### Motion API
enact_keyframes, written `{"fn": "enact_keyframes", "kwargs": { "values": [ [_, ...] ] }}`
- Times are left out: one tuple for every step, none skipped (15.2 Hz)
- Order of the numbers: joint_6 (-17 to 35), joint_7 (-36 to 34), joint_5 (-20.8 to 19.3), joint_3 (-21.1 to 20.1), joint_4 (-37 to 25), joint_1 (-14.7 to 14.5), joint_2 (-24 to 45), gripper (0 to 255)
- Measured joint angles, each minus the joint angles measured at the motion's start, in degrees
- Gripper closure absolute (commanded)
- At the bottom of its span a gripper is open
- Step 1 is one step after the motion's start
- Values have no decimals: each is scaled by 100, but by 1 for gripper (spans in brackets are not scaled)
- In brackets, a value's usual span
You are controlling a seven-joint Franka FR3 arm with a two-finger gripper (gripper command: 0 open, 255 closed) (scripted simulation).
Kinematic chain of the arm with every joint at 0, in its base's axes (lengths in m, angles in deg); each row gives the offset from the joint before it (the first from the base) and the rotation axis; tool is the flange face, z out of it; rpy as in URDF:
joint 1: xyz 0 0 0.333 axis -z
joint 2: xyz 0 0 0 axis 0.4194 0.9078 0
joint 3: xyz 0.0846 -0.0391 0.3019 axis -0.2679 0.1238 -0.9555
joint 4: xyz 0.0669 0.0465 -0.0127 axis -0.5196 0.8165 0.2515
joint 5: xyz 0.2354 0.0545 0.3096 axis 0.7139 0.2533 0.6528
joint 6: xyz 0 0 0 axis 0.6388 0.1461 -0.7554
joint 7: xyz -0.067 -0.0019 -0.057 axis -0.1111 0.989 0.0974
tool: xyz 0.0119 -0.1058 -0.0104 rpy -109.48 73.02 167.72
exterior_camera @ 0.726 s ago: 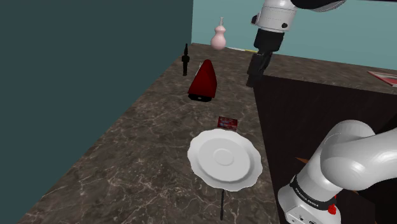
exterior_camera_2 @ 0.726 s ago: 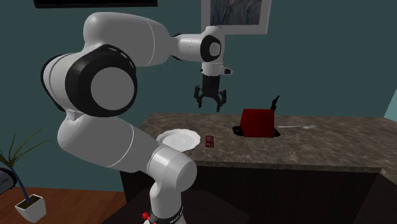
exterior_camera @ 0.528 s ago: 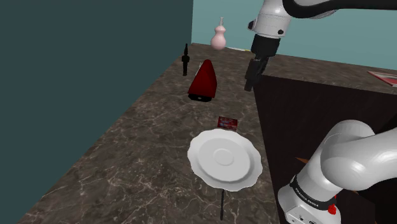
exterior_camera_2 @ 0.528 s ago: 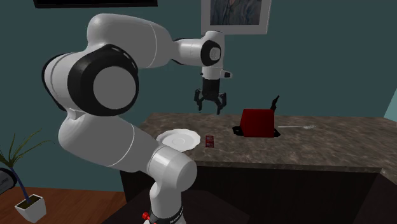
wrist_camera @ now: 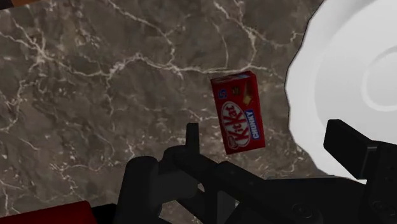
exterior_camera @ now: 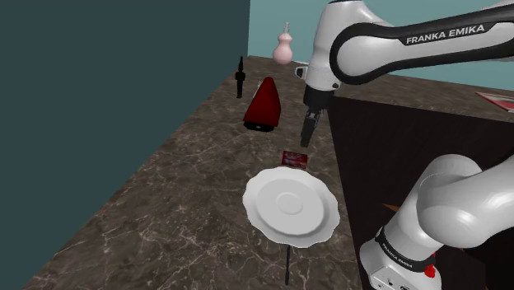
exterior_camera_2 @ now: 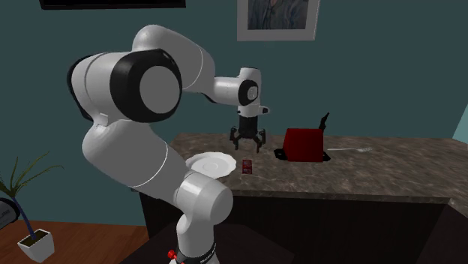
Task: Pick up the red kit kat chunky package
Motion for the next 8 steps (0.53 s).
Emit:
{"fn": "enact_keyframes", "kwargs": {
  "values": [
    [222, 94, -29, -9, 114, -33, 112, 0],
    [459, 161, -48, -39, 230, -77, 233, 0],
    [679, 264, -90, -37, 285, -96, 396, 0],
    [816, 305, -104, -49, 341, -117, 474, 0],
    [903, 328, -112, -55, 376, -127, 522, 0],
    [1018, 340, -117, -57, 439, -131, 574, 0],
    [1116, 345, -118, -61, 493, -134, 616, 0],
    [1209, 350, -121, -60, 536, -133, 666, 0]
  ]
}}
